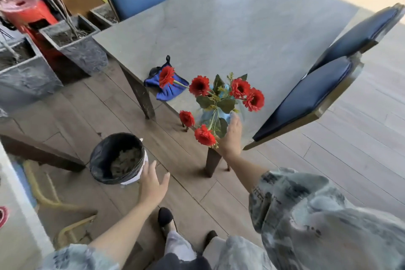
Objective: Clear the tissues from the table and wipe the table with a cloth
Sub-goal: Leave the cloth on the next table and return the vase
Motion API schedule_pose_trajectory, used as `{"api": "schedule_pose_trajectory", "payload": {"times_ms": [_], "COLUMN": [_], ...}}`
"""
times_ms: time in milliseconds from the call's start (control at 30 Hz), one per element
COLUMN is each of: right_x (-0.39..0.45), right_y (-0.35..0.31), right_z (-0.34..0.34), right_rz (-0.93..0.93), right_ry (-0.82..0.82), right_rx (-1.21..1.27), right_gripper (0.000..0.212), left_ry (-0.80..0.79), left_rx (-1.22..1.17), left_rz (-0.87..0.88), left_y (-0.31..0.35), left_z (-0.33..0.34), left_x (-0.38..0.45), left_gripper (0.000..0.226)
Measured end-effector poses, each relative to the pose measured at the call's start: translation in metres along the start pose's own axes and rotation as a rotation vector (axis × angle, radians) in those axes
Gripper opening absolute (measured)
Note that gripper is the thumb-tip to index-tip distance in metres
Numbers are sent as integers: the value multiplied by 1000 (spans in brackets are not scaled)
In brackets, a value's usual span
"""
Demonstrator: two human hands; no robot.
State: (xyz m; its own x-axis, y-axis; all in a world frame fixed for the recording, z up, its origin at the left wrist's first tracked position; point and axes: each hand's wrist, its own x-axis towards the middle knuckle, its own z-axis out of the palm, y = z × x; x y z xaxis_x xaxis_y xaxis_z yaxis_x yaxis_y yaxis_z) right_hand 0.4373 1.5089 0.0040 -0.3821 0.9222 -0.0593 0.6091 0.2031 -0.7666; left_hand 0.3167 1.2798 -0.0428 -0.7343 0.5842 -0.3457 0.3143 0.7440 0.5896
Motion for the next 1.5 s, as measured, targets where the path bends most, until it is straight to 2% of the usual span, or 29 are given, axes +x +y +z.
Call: {"api": "schedule_pose_trajectory", "payload": {"times_ms": [133, 300, 400, 633, 800, 933, 1067, 1400, 1500], "right_x": [9, 4, -11, -62, -121, -192, -288, -529, -586], "right_y": [6, 3, -5, -72, -136, -184, -228, -286, -299], "right_z": [4, 4, 4, 24, 50, 76, 94, 164, 184], "right_rz": [-25, -11, -72, -217, -318, -392, -481, -617, -655], "right_ry": [-42, -31, -95, -224, -303, -334, -374, -561, -638], "right_rx": [91, 112, 124, 155, 155, 145, 150, 240, 239], "right_gripper": [102, 96, 93, 107, 103, 101, 86, 86, 93], "left_ry": [23, 56, 97, 247, 378, 455, 487, 600, 631], "left_rx": [4, 11, 9, 8, 93, 232, 266, 204, 177], "left_rz": [-64, -136, -159, -154, -174, -246, -330, -565, -633], "left_y": [-13, -26, -22, -35, -73, -120, -177, -306, -338], "left_z": [12, 13, 3, -58, -121, -178, -228, -302, -318], "left_x": [-24, -50, -62, -78, -110, -168, -251, -464, -510], "left_gripper": [66, 69, 68, 68, 73, 74, 77, 79, 80]}}
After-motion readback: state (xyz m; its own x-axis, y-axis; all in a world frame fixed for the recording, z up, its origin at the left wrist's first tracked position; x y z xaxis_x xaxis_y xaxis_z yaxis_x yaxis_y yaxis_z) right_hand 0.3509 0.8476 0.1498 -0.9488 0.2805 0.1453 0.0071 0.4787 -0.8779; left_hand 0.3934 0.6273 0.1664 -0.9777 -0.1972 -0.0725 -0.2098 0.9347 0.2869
